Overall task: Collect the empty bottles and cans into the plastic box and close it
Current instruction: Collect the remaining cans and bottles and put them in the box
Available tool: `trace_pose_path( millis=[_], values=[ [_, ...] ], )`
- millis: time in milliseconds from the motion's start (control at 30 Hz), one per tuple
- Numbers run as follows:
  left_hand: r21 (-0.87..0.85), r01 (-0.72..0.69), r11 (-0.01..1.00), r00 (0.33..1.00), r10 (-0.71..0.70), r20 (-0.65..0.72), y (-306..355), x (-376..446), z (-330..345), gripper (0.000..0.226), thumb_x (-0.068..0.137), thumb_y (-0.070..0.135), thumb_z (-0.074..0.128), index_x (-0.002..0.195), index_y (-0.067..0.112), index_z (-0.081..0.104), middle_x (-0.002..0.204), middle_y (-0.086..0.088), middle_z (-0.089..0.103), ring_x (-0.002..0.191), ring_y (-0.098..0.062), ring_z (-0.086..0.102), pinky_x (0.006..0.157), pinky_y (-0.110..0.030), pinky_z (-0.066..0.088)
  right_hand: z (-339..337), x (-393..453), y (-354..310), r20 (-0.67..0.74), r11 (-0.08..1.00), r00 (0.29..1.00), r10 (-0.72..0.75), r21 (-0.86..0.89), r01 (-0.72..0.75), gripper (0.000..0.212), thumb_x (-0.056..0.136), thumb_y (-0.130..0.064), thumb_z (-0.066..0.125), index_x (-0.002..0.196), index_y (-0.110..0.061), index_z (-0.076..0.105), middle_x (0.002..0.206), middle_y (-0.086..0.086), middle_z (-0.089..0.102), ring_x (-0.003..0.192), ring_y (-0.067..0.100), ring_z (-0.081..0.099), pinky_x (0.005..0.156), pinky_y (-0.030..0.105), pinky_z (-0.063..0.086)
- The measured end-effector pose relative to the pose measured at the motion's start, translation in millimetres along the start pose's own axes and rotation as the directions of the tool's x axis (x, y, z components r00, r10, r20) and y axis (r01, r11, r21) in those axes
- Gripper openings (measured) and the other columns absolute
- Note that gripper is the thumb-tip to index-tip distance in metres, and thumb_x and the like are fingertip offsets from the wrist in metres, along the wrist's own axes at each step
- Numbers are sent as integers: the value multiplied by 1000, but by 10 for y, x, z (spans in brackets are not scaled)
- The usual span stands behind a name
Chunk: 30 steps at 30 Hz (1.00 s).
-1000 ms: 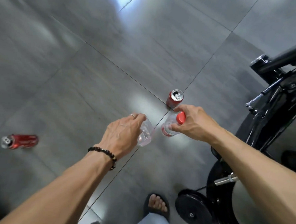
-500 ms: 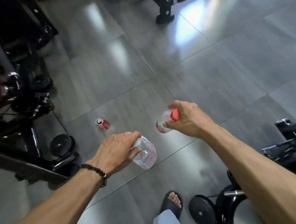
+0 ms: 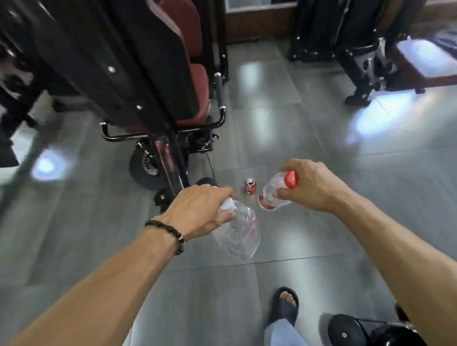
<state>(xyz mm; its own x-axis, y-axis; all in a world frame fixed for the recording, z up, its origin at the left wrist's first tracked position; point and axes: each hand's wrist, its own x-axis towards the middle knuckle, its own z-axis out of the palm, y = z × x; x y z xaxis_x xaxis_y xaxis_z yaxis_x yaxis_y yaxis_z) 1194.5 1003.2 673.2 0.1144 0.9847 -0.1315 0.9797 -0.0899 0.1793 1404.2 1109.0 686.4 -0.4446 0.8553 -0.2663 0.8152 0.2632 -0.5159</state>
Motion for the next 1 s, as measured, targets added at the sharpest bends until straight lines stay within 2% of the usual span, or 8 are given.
trace_pose_path(
  millis=[100, 200, 367, 533, 667, 733, 867, 1000],
  values=[
    [0, 129, 992, 991, -129, -14, -346, -649, -408, 30, 87, 51, 54, 100, 24, 53, 95, -3, 65, 90, -27, 60, 72, -37, 46, -2, -186, -837, 48, 989, 989, -137, -56, 140, 46, 75, -37, 72, 117, -21, 60, 103, 4, 64, 99, 26, 59, 85, 35, 49],
    [-21, 264, 964, 963, -265, -48, -663, -1273, -732, 29, 87, 51, 53, 102, 27, 52, 95, -3, 62, 90, -26, 58, 66, -33, 37, 60, -322, -1657, 99, 958, 959, -266, -82, 274, 43, 77, -33, 73, 115, -17, 60, 100, 3, 60, 98, 24, 57, 86, 32, 47],
    [-67, 525, 848, 838, -530, -129, -1158, -2343, -1076, 38, 86, 55, 51, 109, 24, 51, 98, -5, 65, 91, -29, 60, 65, -32, 36, 418, -366, -2937, 233, 850, 839, -492, -80, 521, 52, 74, -39, 73, 121, -26, 57, 113, 0, 61, 102, 18, 53, 82, 26, 38],
    [-114, 779, 616, 602, -786, -139, -1490, -3547, -1215, 42, 88, 55, 50, 110, 19, 51, 97, -4, 65, 87, -26, 59, 63, -34, 39, 982, -579, -4214, 343, 671, 636, -691, -24, 742, 57, 75, -43, 74, 125, -23, 55, 116, 0, 61, 101, 18, 55, 85, 27, 40],
    [-198, 887, 417, 393, -908, -147, -1550, -4617, -1177, 40, 90, 52, 52, 115, 22, 52, 101, -1, 66, 81, -19, 52, 66, -30, 39, 1585, -1042, -5084, 452, 521, 447, -772, 45, 853, 55, 76, -41, 75, 124, -24, 55, 115, -1, 59, 99, 16, 53, 84, 27, 39],
    [-230, 920, 317, 290, -946, -144, -1500, -5159, -1115, 38, 91, 49, 52, 117, 21, 52, 103, -1, 65, 80, -17, 48, 66, -30, 38, 1927, -1404, -5465, 493, 431, 342, -800, 74, 899, 54, 75, -40, 75, 123, -23, 56, 115, 0, 60, 100, 17, 54, 85, 28, 41],
    [-302, 945, 126, 94, -988, -119, -1293, -6245, -870, 35, 90, 47, 54, 115, 21, 53, 101, -2, 64, 88, -23, 56, 68, -31, 40, 2669, -2313, -6064, 580, 293, 149, -801, 162, 942, 52, 75, -40, 74, 123, -26, 56, 114, -2, 59, 97, 16, 53, 83, 28, 44],
    [-355, 935, -10, -42, -996, -83, -1078, -7378, -481, 28, 88, 46, 54, 105, 23, 52, 96, -1, 64, 90, -25, 58, 76, -38, 48, 3420, -3320, -6464, 635, 164, -20, -773, 230, 959, 54, 75, -40, 73, 125, -25, 56, 120, 0, 60, 111, 22, 53, 92, 31, 43]
  ],
)
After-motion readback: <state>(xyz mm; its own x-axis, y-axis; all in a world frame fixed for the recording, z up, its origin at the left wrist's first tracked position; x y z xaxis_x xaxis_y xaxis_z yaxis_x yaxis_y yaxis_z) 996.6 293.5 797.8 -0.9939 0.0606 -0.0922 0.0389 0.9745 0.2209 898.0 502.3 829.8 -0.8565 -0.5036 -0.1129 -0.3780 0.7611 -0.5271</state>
